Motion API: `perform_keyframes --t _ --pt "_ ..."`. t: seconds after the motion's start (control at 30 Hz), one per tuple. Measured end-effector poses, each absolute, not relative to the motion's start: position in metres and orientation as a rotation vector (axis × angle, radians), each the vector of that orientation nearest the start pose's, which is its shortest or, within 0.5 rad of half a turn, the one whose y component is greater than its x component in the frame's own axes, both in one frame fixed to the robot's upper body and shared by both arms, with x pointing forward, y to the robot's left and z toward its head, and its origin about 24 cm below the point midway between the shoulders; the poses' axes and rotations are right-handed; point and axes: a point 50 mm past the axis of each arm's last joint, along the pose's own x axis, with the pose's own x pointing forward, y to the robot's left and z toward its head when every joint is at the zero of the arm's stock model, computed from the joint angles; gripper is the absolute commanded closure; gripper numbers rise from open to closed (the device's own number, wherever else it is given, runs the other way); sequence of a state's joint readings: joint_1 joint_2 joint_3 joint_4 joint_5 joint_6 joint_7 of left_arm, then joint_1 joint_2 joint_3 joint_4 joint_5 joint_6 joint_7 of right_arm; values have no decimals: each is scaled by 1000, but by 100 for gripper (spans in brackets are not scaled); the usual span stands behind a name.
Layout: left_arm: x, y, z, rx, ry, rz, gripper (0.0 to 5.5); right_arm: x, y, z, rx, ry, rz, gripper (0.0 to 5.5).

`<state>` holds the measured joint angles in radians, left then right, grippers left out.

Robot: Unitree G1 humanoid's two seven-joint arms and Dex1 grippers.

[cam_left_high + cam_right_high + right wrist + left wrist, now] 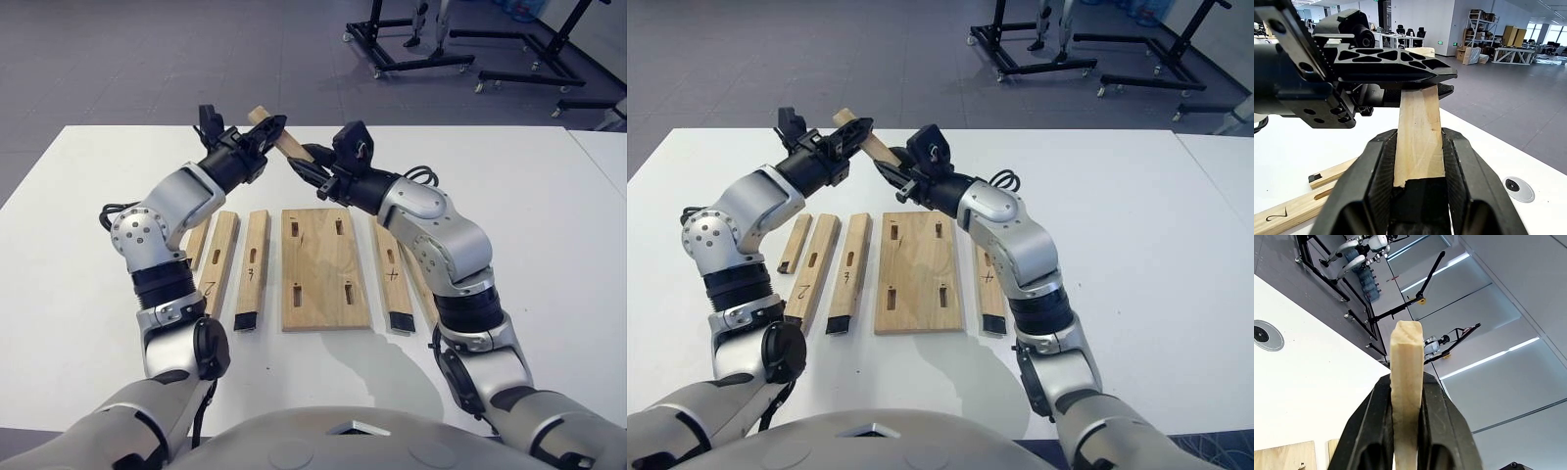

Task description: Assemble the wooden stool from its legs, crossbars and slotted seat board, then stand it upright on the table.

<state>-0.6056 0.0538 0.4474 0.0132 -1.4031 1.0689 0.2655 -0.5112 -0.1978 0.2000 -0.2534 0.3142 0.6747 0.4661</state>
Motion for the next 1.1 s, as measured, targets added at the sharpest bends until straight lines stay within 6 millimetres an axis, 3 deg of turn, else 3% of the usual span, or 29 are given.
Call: perform_keyframes --t 0.03,0.13,0.4,0.5,0.63,0.7,0.87,1.1 --pt "313 130 169 -1069 349 -618 511 290 -66 164 -60 7 894 421" --pt "312 129 169 -1067 354 -623 511 290 -67 161 -41 47 895 333" --pt "310 137 167 -967 345 -590 511 285 -73 151 -9 124 915 193" --pt "304 162 168 -773 305 -488 511 285 -99 161 -1 114 893 135" --pt "273 211 173 -288 209 -270 511 289 -149 177 4 82 794 61" --pt "257 215 171 -92 174 -247 511 289 -165 176 1 83 722 23" --pt "237 208 151 17 71 -214 511 291 -177 163 -22 95 584 14" --pt "215 211 107 -92 48 -208 511 292 -175 149 34 78 561 14"
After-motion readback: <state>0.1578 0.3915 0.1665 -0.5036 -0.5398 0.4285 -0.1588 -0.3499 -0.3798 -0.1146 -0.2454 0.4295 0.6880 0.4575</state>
